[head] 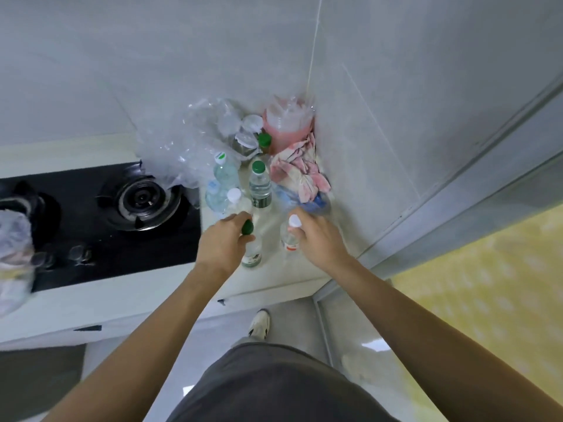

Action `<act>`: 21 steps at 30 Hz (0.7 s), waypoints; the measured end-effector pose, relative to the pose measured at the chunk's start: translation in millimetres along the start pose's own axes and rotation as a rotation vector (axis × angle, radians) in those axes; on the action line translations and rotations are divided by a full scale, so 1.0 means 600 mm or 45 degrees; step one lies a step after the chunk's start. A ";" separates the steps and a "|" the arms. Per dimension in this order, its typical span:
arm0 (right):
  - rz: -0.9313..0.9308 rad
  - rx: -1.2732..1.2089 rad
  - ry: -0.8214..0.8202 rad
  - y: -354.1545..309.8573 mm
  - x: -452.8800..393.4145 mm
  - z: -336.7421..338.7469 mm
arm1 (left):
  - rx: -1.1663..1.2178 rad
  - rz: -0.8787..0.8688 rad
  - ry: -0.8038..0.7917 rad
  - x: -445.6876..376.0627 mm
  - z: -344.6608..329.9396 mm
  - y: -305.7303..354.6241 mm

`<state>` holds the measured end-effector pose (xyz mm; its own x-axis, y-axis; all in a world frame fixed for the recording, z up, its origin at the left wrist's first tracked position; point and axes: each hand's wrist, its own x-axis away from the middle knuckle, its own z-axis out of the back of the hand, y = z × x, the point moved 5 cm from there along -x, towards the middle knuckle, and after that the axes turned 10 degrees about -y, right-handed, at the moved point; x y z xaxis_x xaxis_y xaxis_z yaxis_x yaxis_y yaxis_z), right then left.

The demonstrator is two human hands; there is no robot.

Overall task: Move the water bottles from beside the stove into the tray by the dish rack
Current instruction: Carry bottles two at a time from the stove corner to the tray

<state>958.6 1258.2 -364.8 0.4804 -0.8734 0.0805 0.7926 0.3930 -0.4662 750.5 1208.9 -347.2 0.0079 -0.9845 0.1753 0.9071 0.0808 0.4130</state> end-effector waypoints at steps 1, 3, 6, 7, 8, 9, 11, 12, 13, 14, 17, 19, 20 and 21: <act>0.024 0.009 -0.010 -0.011 0.000 -0.007 | 0.001 0.030 0.010 0.009 0.002 -0.011; 0.073 0.012 -0.011 -0.034 0.000 -0.017 | 0.012 0.081 0.025 0.025 0.005 -0.031; 0.127 -0.024 0.003 -0.058 0.001 -0.033 | 0.062 0.124 0.081 0.041 0.008 -0.060; 0.122 -0.060 0.012 -0.059 0.001 -0.038 | 0.087 0.121 0.097 0.044 0.007 -0.069; 0.098 -0.125 0.014 -0.056 0.001 -0.043 | 0.125 0.109 0.105 0.046 0.003 -0.078; 0.064 -0.212 0.002 -0.049 0.000 -0.047 | 0.179 0.094 0.101 0.047 -0.001 -0.086; -0.013 -0.351 -0.073 -0.037 -0.001 -0.059 | 0.314 0.072 0.050 0.045 -0.015 -0.099; -0.045 -0.383 -0.118 -0.032 -0.003 -0.065 | 0.378 0.067 0.011 0.043 -0.023 -0.105; -0.073 -0.401 -0.155 -0.028 -0.006 -0.071 | 0.436 0.064 -0.025 0.041 -0.032 -0.111; -0.104 -0.411 -0.179 -0.026 -0.009 -0.075 | 0.486 0.068 -0.055 0.037 -0.040 -0.117; -0.191 -0.430 -0.242 -0.020 -0.020 -0.087 | 0.617 0.105 -0.155 0.028 -0.064 -0.138; -0.228 -0.431 -0.304 -0.017 -0.023 -0.102 | 0.658 0.116 -0.220 0.022 -0.080 -0.150; -0.238 -0.428 -0.318 -0.015 -0.025 -0.110 | 0.670 0.116 -0.238 0.019 -0.086 -0.156; -0.245 -0.426 -0.320 -0.012 -0.026 -0.118 | 0.679 0.113 -0.250 0.017 -0.090 -0.161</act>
<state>918.9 1248.5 -425.2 0.4457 -0.8080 0.3854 0.7311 0.0800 -0.6776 685.7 1182.8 -433.9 -0.0504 -0.9271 0.3715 0.5682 0.2793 0.7740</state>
